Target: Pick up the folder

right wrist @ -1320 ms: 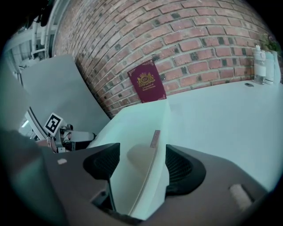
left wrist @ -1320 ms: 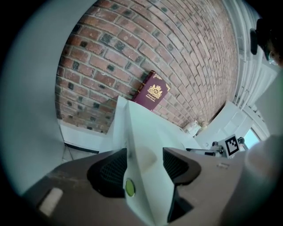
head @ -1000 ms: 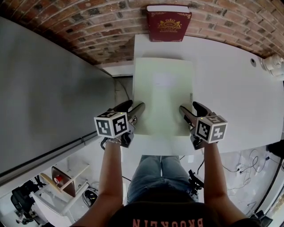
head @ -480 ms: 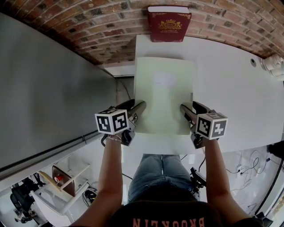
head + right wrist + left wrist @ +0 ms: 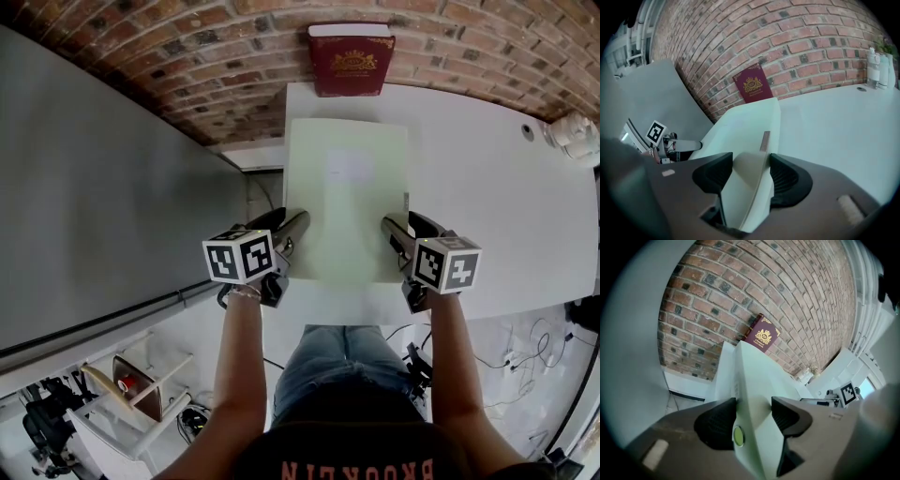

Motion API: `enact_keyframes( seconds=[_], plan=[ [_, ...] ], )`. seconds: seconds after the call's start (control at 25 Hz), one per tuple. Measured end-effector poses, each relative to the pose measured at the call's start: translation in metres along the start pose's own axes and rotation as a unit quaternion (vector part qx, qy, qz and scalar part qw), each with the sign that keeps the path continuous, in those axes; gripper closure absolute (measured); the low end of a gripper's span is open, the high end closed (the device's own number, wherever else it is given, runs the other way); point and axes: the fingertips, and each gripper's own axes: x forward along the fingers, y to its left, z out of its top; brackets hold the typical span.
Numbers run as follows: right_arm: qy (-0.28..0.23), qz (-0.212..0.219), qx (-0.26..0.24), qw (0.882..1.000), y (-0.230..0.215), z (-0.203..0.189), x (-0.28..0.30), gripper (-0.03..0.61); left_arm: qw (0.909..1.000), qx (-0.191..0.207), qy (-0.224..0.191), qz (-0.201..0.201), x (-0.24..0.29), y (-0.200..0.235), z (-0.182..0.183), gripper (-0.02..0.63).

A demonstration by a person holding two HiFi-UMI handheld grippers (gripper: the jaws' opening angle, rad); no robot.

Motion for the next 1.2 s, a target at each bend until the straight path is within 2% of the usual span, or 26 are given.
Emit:
enact_keyframes(
  seconds=[0.6,0.96,1.2],
  plan=[
    [-0.048,-0.008,-0.019,0.999,0.018,0.039,-0.027,0.336,0.9985,0.030,-0.045,-0.006,-0.020,-0.025,0.040,0.370],
    [-0.086,-0.012,-0.066,0.994,0.032,0.068,-0.041,0.337,0.9967,0.026,-0.076,-0.008,-0.033,-0.033,0.055,0.373],
    [-0.114,-0.018,-0.102,0.988,0.040,0.091,-0.053,0.337,0.9930,0.062,-0.100,-0.009,-0.043,-0.047,0.079,0.374]
  ],
)
